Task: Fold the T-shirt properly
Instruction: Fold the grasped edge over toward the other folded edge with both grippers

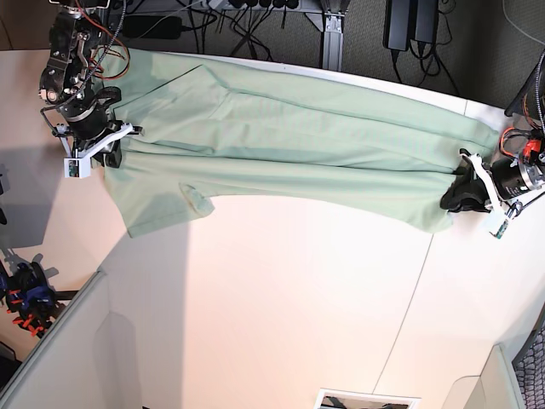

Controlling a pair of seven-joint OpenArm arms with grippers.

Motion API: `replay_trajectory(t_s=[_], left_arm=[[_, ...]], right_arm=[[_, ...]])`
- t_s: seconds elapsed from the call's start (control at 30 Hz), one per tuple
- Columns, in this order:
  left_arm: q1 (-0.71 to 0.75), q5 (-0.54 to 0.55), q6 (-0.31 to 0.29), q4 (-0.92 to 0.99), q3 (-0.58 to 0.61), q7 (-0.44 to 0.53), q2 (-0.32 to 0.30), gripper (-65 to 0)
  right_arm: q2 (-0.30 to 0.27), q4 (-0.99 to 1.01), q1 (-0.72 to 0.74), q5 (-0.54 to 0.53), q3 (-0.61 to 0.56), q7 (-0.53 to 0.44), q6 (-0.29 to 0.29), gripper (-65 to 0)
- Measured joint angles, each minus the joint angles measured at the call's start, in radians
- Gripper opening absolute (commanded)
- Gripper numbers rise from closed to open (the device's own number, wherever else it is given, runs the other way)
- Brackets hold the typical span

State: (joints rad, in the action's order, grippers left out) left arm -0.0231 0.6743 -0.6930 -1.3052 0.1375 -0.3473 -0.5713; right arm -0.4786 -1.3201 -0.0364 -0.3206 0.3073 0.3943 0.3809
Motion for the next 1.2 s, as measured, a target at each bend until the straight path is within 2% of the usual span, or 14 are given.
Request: replay_trajectory(t_s=[0.07,0.17,0.2,0.23,0.37,0.53,0.67,0.83,0.93,1.0,1.07,1.1,1.2], left_arm=[[-0.001,0.0,0.0,0.0,0.0,0.0,0.006,-65.0],[-0.002,0.0,0.0,0.0,0.0,0.001,0.015,-65.0],[-0.002,0.0,0.001,0.0,0.0,0.0,0.02,-65.0],[-0.002,-0.001,0.0,0.0,0.0,-0.001,0.023,-65.0],[-0.002,-0.003,0.0,0.0,0.0,0.0,0.028,-65.0],[0.002,-0.021,0.0,0.0,0.0,-0.001,0.028,-65.0],[0.007,-0.021,0.0,0.0,0.0,0.002,0.028,-65.0],[0.009,-0.021,0.0,-0.001,0.0,0.001,0.027,-65.0],[0.009,-0.021,0.0,-0.002,0.0,-0.01,0.028,-65.0],[0.009,-0.02,0.0,-0.002,0.0,-0.019,0.028,-65.0],[0.009,-0.019,0.0,-0.002,0.0,-0.019,0.028,-65.0],[0.009,-0.019,0.0,-0.002,0.0,-0.019,0.028,-65.0],[0.01,-0.021,0.0,-0.002,0.0,-0.019,0.028,-65.0]], right_arm=[[0.005,0.0,0.0,0.0,0.008,0.0,0.0,-65.0],[0.016,0.0,0.0,0.005,0.019,0.0,-0.003,-40.7],[0.02,0.0,0.0,0.004,0.025,0.0,-0.003,-35.7],[0.022,0.0,0.0,0.003,0.031,0.0,-0.004,-33.4],[0.045,-0.003,0.0,-0.006,0.111,0.001,-0.004,-33.3],[0.043,-0.004,0.012,-0.094,0.224,0.005,-0.007,-33.3],[0.043,0.003,0.091,-0.097,0.241,0.003,-0.011,-33.3],[0.043,0.128,0.239,-0.097,0.201,-0.013,-0.005,-33.3],[0.041,0.292,0.329,0.007,0.141,-0.075,-0.006,-33.3],[0.041,0.422,0.384,0.029,0.094,-0.1,-0.006,-33.3],[0.043,0.52,0.416,0.031,0.044,-0.104,-0.008,-33.3],[0.047,0.548,0.419,0.032,0.022,-0.147,-0.009,-33.3],[0.047,0.555,0.422,0.032,-0.018,-0.14,-0.01,-33.3]])
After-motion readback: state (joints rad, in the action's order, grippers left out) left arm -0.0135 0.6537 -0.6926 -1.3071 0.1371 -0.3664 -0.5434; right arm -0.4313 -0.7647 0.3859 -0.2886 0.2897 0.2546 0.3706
